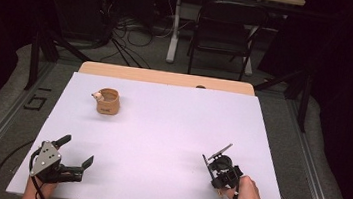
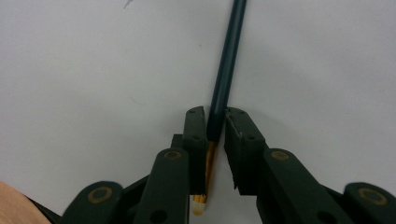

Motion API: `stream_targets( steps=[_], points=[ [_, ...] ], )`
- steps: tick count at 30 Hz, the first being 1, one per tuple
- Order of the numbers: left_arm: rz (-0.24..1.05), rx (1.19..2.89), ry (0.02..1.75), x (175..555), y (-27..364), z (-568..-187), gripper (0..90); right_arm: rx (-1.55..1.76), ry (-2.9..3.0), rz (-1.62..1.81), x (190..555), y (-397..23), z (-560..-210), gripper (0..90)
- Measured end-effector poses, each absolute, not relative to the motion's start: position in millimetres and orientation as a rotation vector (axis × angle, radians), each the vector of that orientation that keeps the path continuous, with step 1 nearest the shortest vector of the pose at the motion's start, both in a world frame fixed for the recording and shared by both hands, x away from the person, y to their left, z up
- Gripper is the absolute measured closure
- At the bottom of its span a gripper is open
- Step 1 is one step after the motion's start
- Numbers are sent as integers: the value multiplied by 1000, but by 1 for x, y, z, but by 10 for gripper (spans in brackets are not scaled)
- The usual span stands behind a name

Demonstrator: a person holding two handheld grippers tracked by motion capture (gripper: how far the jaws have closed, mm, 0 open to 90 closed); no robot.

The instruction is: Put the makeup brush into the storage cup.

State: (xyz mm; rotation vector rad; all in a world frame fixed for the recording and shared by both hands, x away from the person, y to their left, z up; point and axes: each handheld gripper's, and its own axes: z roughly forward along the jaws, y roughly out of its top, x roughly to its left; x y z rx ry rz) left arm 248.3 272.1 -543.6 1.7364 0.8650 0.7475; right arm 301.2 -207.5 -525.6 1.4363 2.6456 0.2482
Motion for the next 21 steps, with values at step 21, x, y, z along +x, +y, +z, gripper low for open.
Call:
stream_targets(
  steps=[21],
  points=[
    [742,1737,860,247,272,-543,1,1201,2724,221,299,-205,-526,835]
  ],
)
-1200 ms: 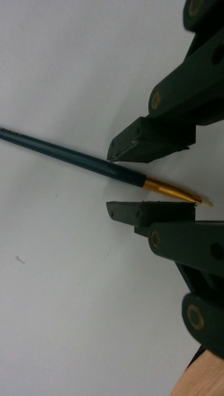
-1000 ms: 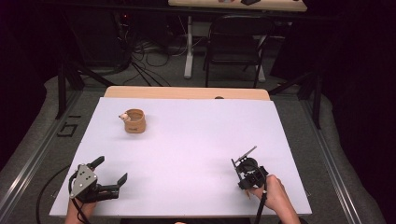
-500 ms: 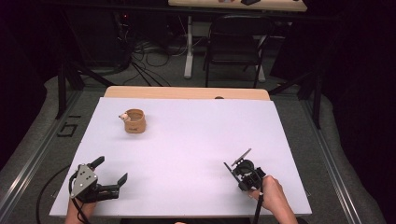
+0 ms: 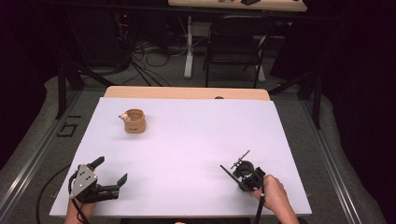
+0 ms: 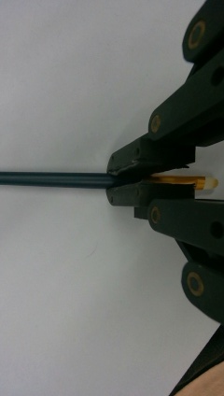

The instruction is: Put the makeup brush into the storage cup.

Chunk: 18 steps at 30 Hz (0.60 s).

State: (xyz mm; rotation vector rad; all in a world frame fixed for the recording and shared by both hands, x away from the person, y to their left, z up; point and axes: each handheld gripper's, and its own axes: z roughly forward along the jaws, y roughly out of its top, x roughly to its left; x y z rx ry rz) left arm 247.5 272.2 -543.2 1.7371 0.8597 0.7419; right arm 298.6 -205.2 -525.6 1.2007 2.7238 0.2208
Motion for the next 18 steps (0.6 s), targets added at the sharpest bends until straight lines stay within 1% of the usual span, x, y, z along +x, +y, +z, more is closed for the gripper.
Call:
stream_targets(
  steps=[5,9,10,18],
  points=[
    [743,1740,862,248,272,-543,0,1185,2731,237,299,-206,-525,835],
    [743,1744,864,248,272,-543,1,1175,2732,199,301,-210,-517,835],
    [744,1746,864,248,272,-543,1,1193,2712,249,300,-211,-518,835],
    [746,1752,866,249,271,-544,0,1121,2704,288,302,-214,-505,835]
  ],
)
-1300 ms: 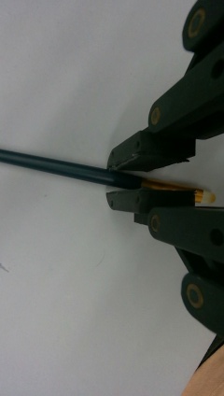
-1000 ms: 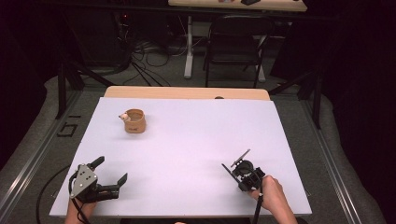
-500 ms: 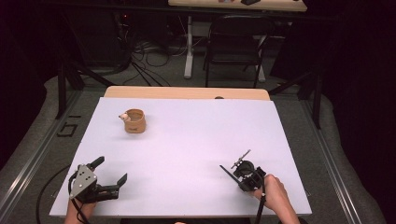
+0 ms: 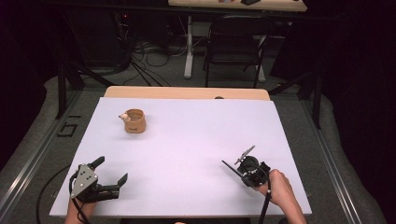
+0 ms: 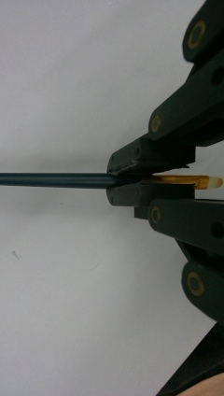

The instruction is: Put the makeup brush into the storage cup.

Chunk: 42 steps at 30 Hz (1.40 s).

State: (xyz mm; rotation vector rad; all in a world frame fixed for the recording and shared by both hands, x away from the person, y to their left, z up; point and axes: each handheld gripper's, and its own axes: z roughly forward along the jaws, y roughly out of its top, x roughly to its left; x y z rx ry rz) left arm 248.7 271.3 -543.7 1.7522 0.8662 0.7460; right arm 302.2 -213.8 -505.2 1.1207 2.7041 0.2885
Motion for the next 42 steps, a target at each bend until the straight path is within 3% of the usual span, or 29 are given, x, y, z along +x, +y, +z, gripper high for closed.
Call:
stream_targets(
  steps=[42],
  points=[
    [686,1769,832,254,265,-542,1,645,2841,384,332,-160,-493,834]
  ],
)
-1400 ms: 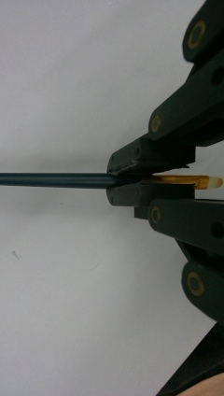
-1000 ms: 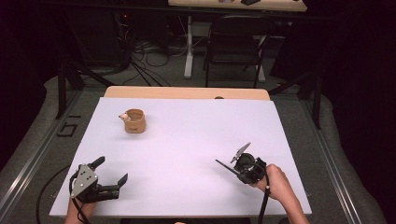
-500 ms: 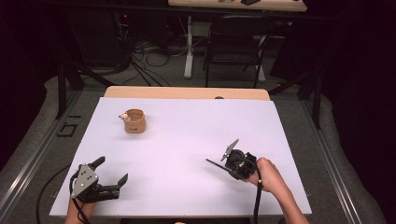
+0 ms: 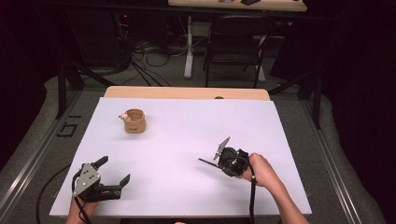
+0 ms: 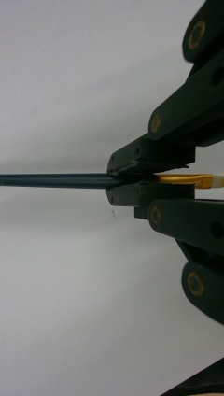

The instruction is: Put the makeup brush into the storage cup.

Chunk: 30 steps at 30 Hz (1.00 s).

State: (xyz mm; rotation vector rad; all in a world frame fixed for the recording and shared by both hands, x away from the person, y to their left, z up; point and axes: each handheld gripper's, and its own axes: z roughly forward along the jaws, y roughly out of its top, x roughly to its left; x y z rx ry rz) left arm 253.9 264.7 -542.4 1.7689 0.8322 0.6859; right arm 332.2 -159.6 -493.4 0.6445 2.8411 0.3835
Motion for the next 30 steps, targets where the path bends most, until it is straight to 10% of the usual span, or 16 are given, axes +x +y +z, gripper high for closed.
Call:
stream_targets(
  steps=[30],
  points=[
    [389,2116,495,300,195,-538,2,369,2850,433,334,-130,-491,835]
  ],
)
